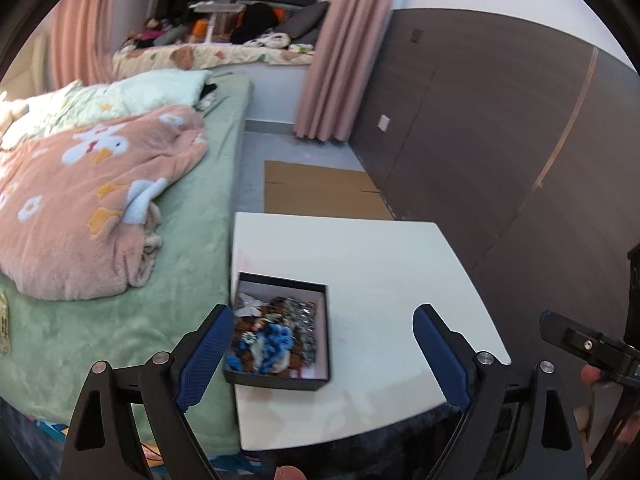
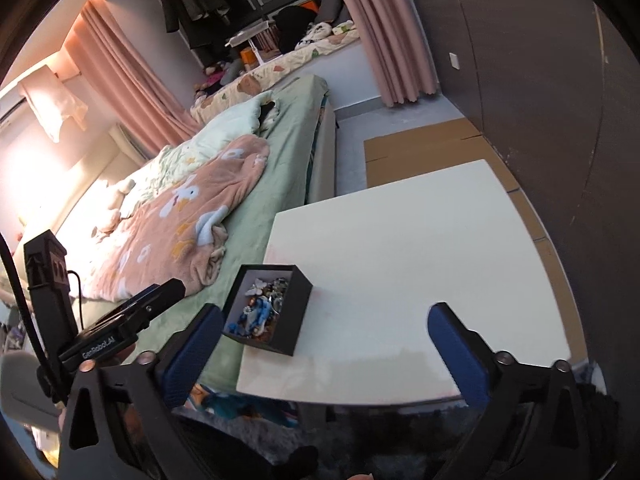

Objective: Organize jewelry

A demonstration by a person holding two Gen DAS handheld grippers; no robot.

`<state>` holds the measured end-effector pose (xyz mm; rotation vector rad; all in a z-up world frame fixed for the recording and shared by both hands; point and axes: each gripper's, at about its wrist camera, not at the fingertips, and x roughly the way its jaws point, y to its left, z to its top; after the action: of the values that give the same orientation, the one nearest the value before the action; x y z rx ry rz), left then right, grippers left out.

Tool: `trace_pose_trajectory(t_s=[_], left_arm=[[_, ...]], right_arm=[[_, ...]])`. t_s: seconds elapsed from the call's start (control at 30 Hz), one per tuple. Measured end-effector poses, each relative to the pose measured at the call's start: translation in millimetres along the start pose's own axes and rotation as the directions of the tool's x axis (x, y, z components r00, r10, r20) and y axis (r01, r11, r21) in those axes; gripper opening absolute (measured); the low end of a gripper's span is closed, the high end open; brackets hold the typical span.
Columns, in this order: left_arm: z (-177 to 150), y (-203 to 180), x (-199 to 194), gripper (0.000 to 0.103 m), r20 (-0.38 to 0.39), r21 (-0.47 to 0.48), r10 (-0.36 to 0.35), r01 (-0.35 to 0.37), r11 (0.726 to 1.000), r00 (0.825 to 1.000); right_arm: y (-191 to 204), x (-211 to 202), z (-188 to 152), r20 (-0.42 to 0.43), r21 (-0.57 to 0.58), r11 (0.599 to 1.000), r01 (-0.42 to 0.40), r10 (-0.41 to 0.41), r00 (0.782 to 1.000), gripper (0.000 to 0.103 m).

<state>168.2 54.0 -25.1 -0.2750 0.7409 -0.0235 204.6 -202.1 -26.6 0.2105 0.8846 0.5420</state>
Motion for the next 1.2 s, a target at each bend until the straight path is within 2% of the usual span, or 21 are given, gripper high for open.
trace_pose_trajectory(t_s=[0.17, 0.4, 0.6, 0.7, 0.93, 1.03, 1.2], left_arm=[[-18, -24, -11, 0.091, -0.015, 0.081, -0.031, 0.033, 0.996, 0.999], [-42, -37, -22, 0.091, -0.006, 0.155, 0.003, -0.002, 0.988, 1.000], [-57, -38, -22, 0.091, 0.005, 0.179, 0.013, -0.014, 0.984, 1.000], [-60, -38, -25, 0.091, 0.016, 0.168, 0.000, -0.003, 0.986, 1.000], [-63, -34, -25, 0.091, 0.039, 0.146, 0.029, -0.034, 0.989, 0.999], [-63, -28, -24, 0.091, 0.041, 0.120, 0.057, -0.061, 0.991, 0.998], [-61, -20, -26, 0.091, 0.047, 0.093, 0.043, -0.047, 0.995, 0.998]], right_arm=[[-7, -13, -13, 0.007, -0.020, 0.999, 0.030, -0.030, 1.000, 0.103], [-11, -22, -35, -0.004, -0.051, 0.998, 0.022, -0.023, 1.000, 0.103], [-11, -16, -50, -0.022, -0.048, 0.999, 0.018, -0.020, 1.000, 0.103], [-10, -22, -54, 0.006, -0.051, 0.999, 0.014, -0.014, 1.000, 0.103], [-9, -29, -61, 0.046, -0.039, 0.999, 0.031, -0.029, 0.999, 0.103], [-18, -26, -59, 0.030, -0.005, 1.000, 0.027, -0.026, 0.999, 0.103], [-26, -21, -59, 0.015, 0.045, 0.999, 0.004, -0.005, 1.000, 0.103]])
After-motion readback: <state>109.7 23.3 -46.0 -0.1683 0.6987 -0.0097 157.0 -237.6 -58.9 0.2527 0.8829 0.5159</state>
